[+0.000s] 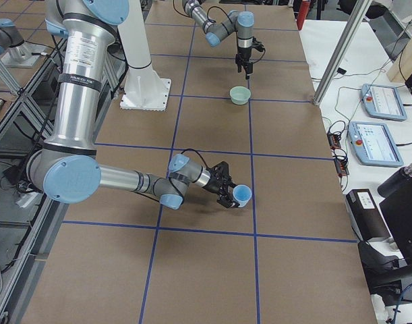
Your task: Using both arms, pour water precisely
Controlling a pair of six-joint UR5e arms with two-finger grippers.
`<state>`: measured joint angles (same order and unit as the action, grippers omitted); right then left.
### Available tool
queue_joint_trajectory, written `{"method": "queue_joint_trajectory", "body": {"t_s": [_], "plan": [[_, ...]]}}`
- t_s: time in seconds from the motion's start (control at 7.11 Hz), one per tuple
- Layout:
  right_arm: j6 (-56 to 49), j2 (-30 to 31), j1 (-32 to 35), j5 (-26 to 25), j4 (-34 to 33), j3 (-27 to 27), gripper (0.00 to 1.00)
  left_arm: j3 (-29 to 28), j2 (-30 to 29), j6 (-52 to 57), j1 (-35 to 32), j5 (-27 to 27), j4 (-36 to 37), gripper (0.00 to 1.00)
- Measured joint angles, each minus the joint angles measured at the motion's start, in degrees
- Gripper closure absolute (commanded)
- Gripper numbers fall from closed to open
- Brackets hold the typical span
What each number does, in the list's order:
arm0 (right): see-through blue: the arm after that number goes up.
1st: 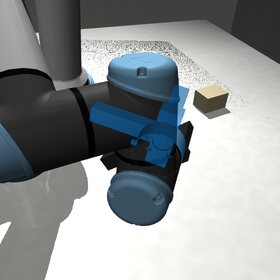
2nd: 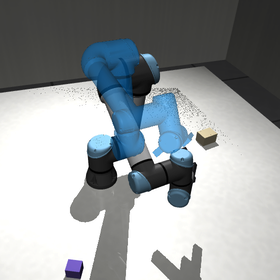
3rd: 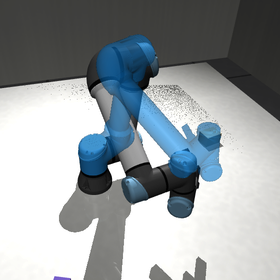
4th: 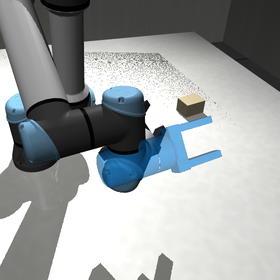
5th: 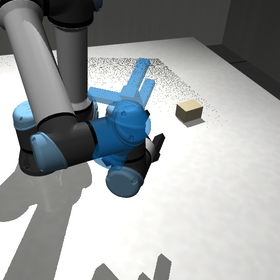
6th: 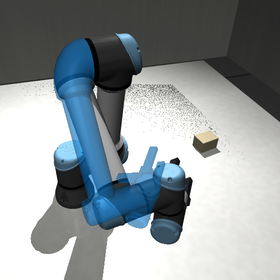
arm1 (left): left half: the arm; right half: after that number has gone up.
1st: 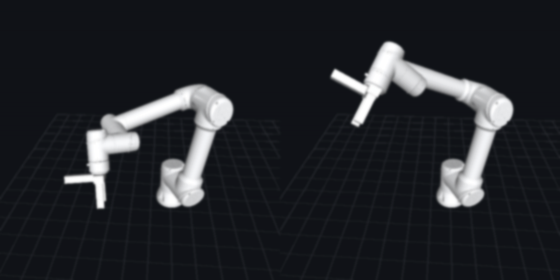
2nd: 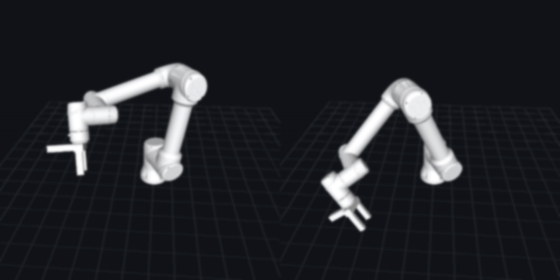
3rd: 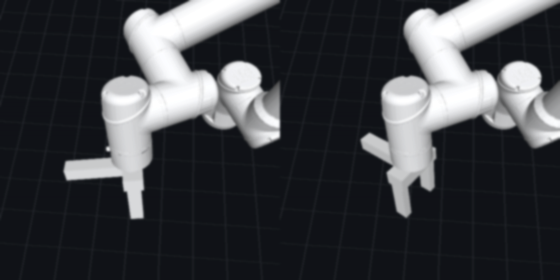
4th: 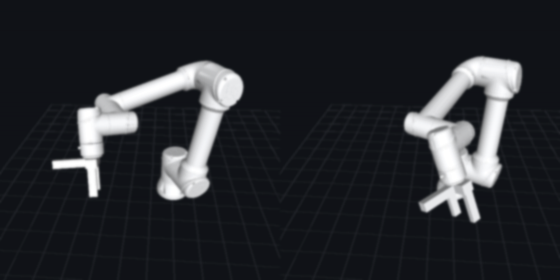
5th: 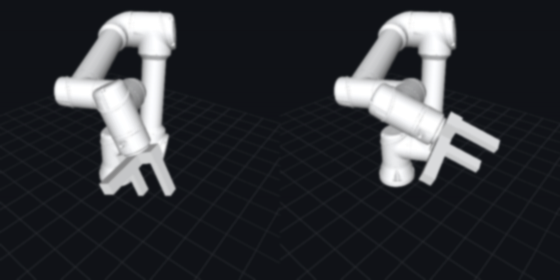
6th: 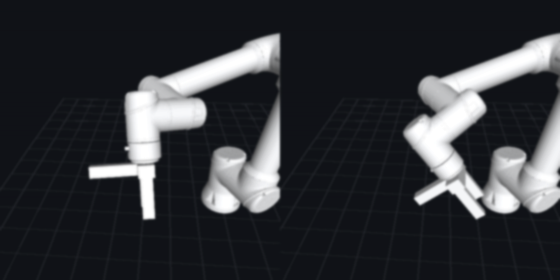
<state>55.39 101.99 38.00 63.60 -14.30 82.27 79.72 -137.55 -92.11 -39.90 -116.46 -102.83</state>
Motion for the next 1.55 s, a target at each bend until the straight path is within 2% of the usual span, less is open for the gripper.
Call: {"method": "queue_joint_trajectory", "body": {"t_s": [0.7, 0.84, 0.98, 1.12, 1.27, 1.55], "plan": [[-1.36, -3.59, 2.0, 0.24, -0.02, -3.47, 0.0, -0.09, 0.0, 0.0, 0.0, 0.09, 0.0, 0.0], [-1.55, -3.75, 2.27, 0.27, -0.04, -3.57, 0.05, -0.09, 0.0, 0.0, 0.0, 0.09, 0.0, 0.0], [-1.61, -3.84, 2.37, 0.31, -0.08, -3.62, 0.14, -0.09, 0.0, 0.0, 0.0, 0.09, 0.0, 0.0], [-1.66, -3.95, 2.4, 0.35, -0.1, -3.69, 0.61, -0.09, 0.0, 0.0, 0.0, 0.07, 0.0, 0.0], [-1.66, -4.26, 2.49, 0.37, -0.11, -3.82, 1.0, -0.08, 0.0, 0.0, 0.0, 0.03, 0.0, 0.0], [-2.47, -4.98, 4.14, 2.66, -0.03, -3.95, 1.0, 0.09, -0.06, 0.0, -0.02, -0.01, 0.0, 0.0]]}}
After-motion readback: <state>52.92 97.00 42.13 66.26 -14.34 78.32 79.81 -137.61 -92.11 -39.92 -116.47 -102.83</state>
